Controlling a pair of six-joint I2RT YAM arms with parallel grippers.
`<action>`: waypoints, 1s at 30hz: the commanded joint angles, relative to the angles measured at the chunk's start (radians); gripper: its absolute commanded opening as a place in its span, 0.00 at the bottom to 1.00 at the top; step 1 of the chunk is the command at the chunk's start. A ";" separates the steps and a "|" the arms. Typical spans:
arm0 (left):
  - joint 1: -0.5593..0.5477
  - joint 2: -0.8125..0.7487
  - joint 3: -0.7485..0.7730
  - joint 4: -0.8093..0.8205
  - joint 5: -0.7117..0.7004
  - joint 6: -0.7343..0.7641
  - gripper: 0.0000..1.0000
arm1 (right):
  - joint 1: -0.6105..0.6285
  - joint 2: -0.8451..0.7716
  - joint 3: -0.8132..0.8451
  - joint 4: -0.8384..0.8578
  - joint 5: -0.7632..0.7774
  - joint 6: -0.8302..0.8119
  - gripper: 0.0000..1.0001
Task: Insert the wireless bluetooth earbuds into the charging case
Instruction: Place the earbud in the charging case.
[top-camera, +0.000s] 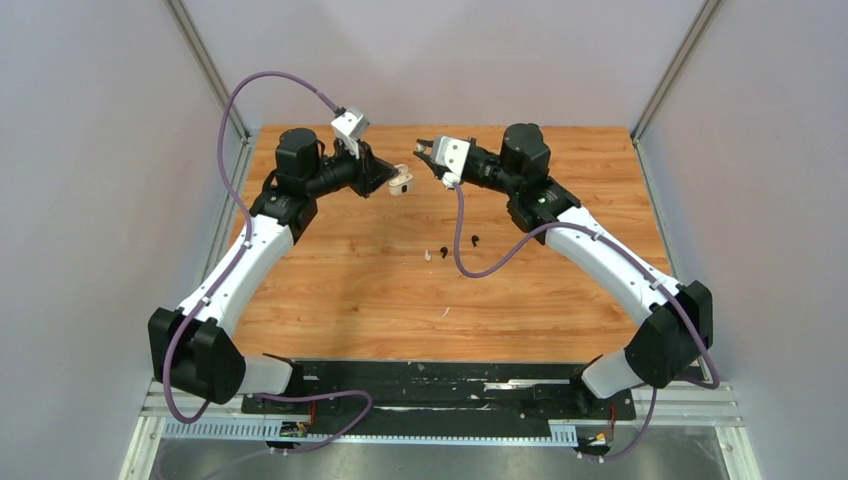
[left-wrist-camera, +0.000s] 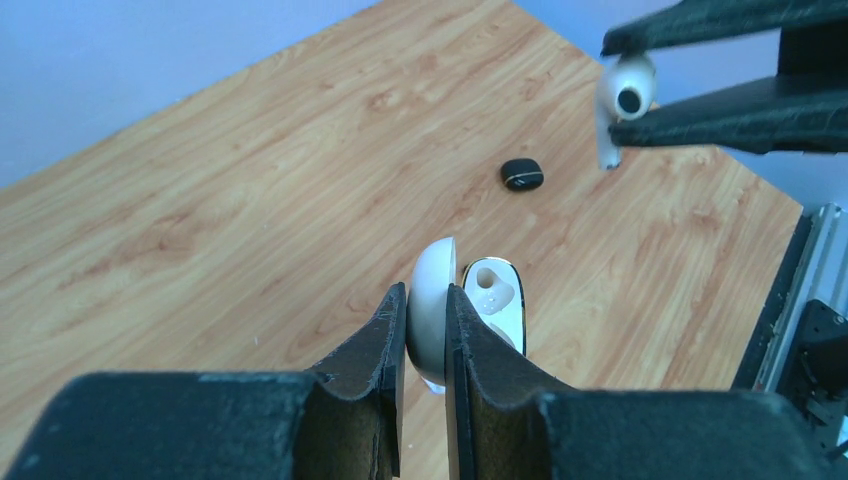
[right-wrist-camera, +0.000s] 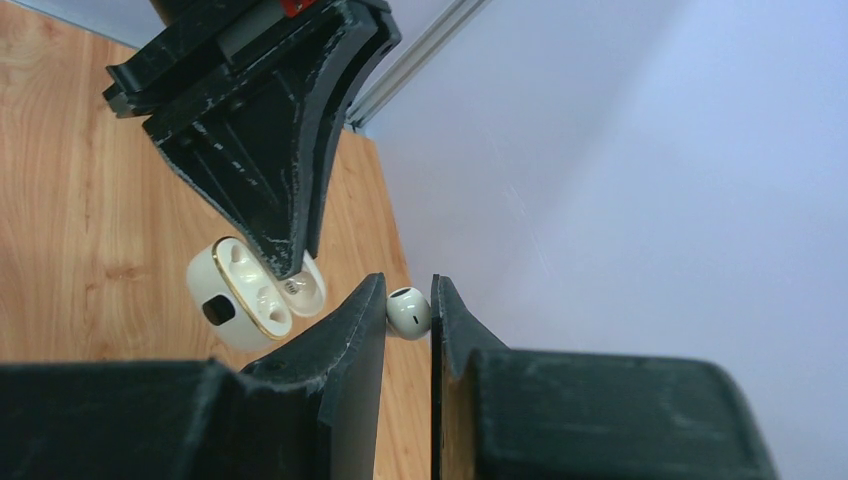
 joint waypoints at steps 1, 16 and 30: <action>-0.007 -0.053 -0.007 0.116 -0.013 -0.014 0.00 | 0.019 -0.040 -0.025 0.067 -0.064 -0.047 0.00; -0.017 -0.038 0.025 0.161 0.031 -0.049 0.00 | 0.042 -0.026 -0.040 0.034 -0.087 -0.185 0.00; -0.017 -0.050 0.009 0.199 0.067 -0.063 0.00 | 0.052 0.012 -0.017 -0.028 -0.073 -0.240 0.00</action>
